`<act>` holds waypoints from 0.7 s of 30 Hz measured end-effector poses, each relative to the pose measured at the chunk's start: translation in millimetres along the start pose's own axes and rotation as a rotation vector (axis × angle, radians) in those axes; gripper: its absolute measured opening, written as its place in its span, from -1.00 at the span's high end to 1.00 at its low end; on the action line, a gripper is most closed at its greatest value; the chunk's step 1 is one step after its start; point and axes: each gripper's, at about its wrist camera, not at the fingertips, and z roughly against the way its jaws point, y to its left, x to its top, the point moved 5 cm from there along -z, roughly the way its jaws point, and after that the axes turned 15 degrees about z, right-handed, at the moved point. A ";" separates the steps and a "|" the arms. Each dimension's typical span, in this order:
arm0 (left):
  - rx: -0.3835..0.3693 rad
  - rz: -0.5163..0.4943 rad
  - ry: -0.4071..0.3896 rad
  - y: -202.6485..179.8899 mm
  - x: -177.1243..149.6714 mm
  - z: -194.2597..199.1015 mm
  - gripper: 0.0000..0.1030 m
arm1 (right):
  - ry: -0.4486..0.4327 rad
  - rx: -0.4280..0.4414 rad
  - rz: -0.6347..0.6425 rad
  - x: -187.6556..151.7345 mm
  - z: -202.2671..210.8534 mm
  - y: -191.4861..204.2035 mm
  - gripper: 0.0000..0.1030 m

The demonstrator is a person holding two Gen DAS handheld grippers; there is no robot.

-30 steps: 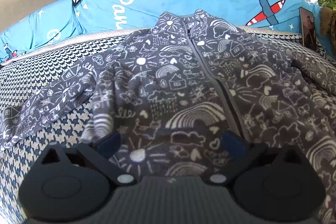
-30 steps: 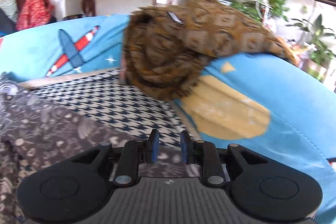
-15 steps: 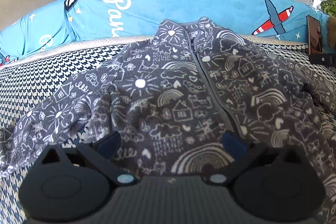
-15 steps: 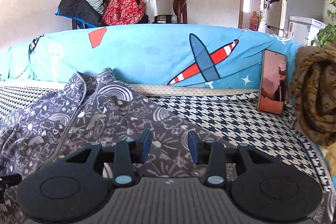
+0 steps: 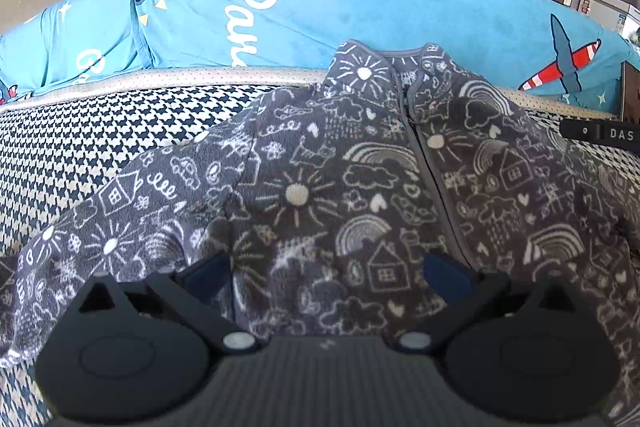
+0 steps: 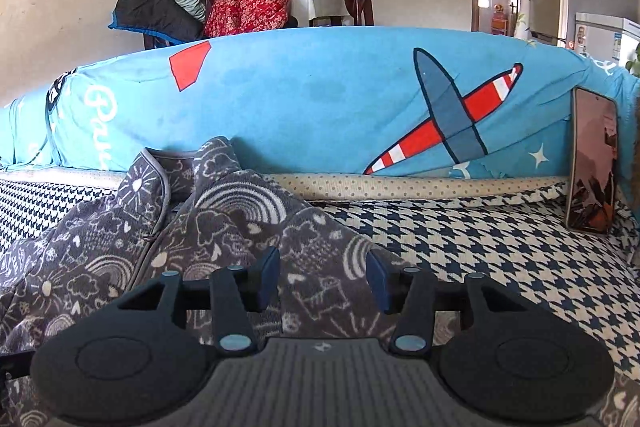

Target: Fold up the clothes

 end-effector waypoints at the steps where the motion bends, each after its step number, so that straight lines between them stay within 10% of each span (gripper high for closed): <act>1: -0.003 0.014 0.002 0.6 2.0 0.1 -1.00 | -0.002 0.001 0.000 2.3 -3.7 -0.1 0.09; 21: -0.020 0.097 0.042 -3.3 5.7 -7.9 -1.00 | 0.125 -0.044 0.136 2.6 -67.2 14.5 -0.02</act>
